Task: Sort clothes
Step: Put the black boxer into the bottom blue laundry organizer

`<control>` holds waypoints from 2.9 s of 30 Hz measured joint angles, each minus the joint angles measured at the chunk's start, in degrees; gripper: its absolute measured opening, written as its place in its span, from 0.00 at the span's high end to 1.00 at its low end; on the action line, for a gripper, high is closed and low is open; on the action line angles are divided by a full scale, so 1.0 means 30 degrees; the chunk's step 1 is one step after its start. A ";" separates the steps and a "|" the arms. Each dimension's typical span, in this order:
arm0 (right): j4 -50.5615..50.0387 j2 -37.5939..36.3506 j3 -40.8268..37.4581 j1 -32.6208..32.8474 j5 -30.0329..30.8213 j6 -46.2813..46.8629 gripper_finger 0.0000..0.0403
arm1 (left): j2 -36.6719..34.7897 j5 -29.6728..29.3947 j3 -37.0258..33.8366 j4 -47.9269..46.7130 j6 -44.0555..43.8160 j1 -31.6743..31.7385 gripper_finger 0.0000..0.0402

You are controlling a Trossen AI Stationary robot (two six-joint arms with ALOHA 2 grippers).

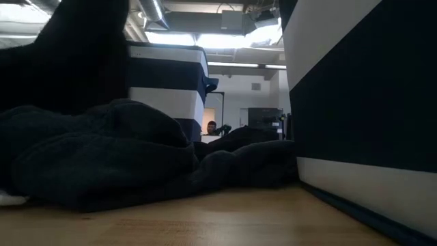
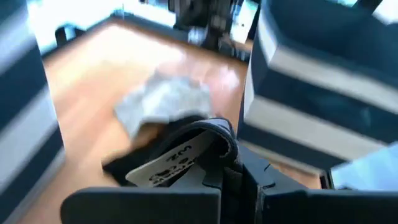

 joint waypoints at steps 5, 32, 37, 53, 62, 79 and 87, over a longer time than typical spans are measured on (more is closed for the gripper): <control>-0.0007 0.0000 0.0000 0.0002 0.0000 0.0007 0.91 | -0.0467 -0.1280 0.0007 0.3065 0.3951 0.0000 0.99; 0.0000 0.0000 0.0000 -0.0005 0.0000 0.0009 0.91 | -0.0447 -0.0768 0.0007 2.1290 1.9921 0.3147 0.98; 0.0000 0.0000 0.0000 0.0001 0.0000 0.0015 0.91 | -0.0437 0.1707 0.0102 2.2422 1.9911 0.4099 0.98; 0.0007 0.0000 0.0000 -0.0001 -0.0007 0.0015 0.91 | 0.2763 0.6848 0.3248 2.3445 1.9892 0.4728 0.98; 0.0007 0.0000 0.0000 -0.0005 0.0000 0.0015 0.91 | 0.6106 0.6850 0.6677 2.3448 1.9899 0.4724 0.98; -0.0028 0.0000 0.0007 -0.0004 -0.0006 0.0015 0.91 | 0.9974 1.0262 1.2640 2.3284 1.9103 0.4721 0.98; -0.0022 0.0000 0.0007 0.0001 -0.0007 0.0015 0.91 | 1.1416 1.1496 1.3687 2.3480 1.8462 0.5123 0.98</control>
